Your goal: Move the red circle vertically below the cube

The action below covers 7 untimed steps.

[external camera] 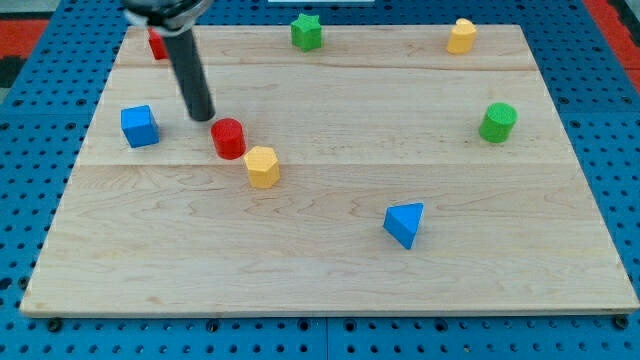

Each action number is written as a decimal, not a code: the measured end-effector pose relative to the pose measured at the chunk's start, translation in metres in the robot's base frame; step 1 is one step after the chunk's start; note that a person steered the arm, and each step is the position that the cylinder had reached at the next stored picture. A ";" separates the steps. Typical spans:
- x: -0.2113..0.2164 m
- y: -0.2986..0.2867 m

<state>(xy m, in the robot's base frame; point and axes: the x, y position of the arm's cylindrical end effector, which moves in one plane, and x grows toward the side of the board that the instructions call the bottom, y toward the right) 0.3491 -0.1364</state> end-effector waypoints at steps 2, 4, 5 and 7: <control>0.088 -0.032; 0.072 -0.034; 0.029 0.011; 0.029 0.021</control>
<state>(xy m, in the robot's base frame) 0.3784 -0.1153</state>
